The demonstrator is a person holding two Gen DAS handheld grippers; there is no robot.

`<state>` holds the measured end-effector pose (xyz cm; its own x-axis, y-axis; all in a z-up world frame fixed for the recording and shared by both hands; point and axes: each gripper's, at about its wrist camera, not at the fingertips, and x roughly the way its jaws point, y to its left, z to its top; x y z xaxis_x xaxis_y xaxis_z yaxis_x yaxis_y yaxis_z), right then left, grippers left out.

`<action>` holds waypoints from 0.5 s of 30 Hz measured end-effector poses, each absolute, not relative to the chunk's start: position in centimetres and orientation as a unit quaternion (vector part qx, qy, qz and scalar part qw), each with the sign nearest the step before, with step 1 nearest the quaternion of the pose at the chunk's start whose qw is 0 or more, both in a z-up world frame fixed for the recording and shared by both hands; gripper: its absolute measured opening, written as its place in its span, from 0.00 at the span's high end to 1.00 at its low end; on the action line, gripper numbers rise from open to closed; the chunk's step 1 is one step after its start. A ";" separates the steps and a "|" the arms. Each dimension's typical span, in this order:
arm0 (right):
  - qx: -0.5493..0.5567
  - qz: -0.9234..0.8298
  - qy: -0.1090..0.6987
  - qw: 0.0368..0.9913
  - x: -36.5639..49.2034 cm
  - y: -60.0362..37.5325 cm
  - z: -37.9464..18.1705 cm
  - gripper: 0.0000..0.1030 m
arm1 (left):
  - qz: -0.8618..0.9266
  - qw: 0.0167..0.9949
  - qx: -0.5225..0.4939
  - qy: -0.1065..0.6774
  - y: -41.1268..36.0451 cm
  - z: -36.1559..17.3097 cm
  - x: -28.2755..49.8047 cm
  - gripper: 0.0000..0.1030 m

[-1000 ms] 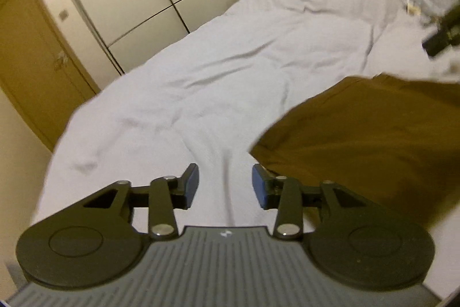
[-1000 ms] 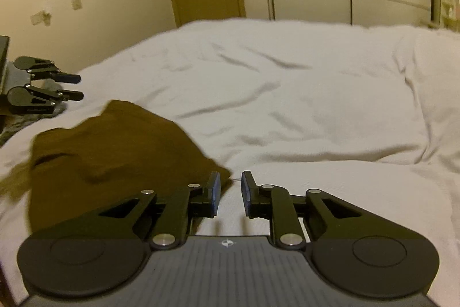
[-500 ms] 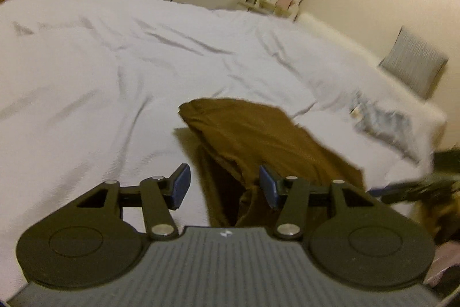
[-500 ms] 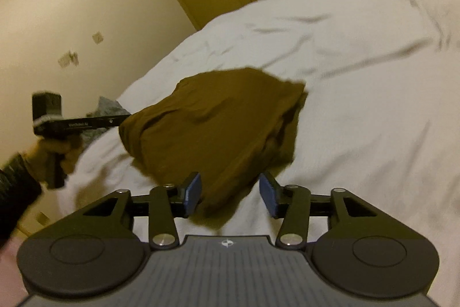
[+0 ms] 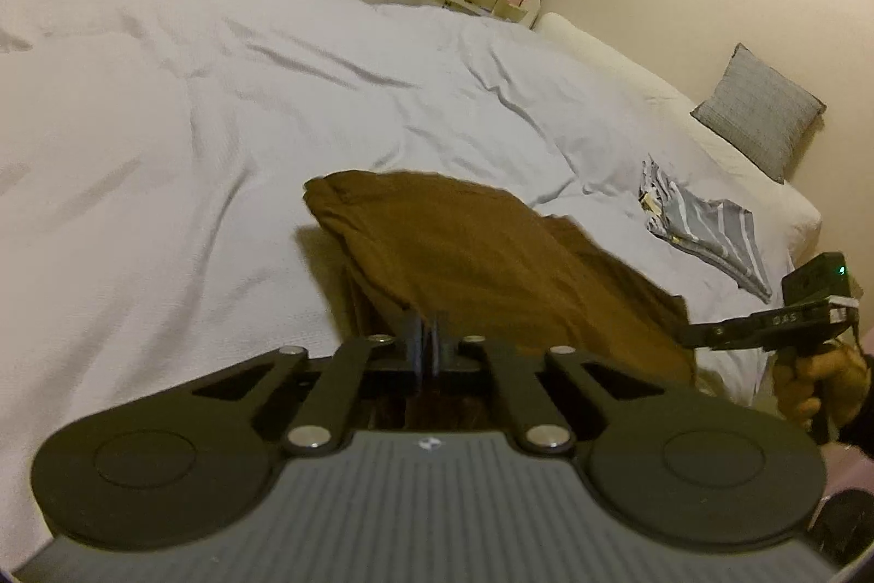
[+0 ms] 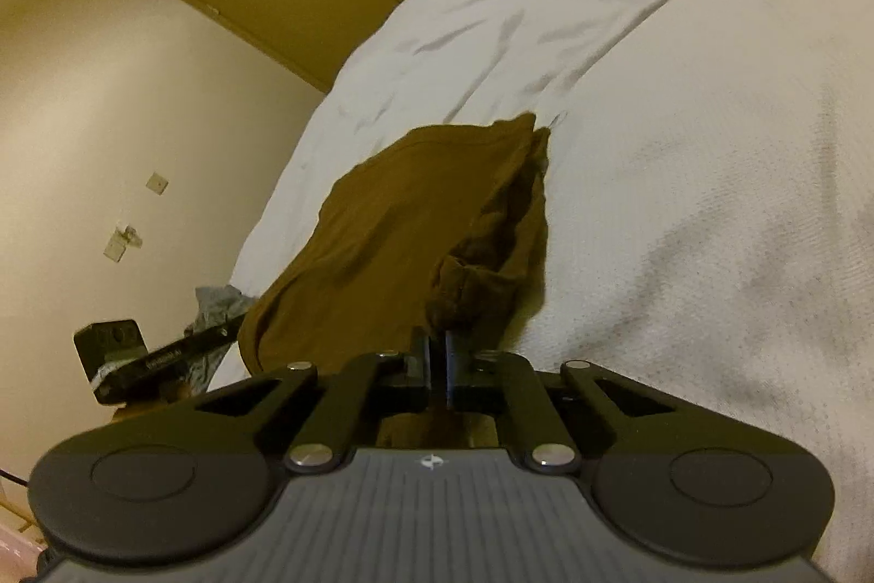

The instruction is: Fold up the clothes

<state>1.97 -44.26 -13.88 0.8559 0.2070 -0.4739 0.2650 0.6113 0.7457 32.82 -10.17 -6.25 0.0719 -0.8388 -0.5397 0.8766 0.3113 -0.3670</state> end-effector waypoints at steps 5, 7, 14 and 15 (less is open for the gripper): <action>0.421 -0.009 0.277 0.864 -0.9 -43.3 -12.9 0.95 | -0.568 0.743 0.025 0.355 -8.4 -7.2 32.5 1.00; 0.414 -0.008 0.288 0.864 -0.7 -43.2 -13.5 0.95 | -0.555 0.751 0.017 0.357 -8.0 -7.4 32.5 1.00; 0.380 -0.009 0.296 0.876 -1.0 -42.9 -13.4 0.79 | -0.553 0.767 -0.002 0.325 -6.3 -5.6 30.7 0.70; 0.376 -0.014 0.296 0.878 -1.4 -42.9 -13.3 0.77 | -0.558 0.763 0.000 0.326 -6.4 -5.5 30.3 0.67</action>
<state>-1.41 -42.89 -13.27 0.8242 0.1989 -0.5302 0.2466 0.7168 0.6522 30.32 -6.40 -5.52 0.1642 -0.8519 -0.4973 0.8521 0.3765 -0.3636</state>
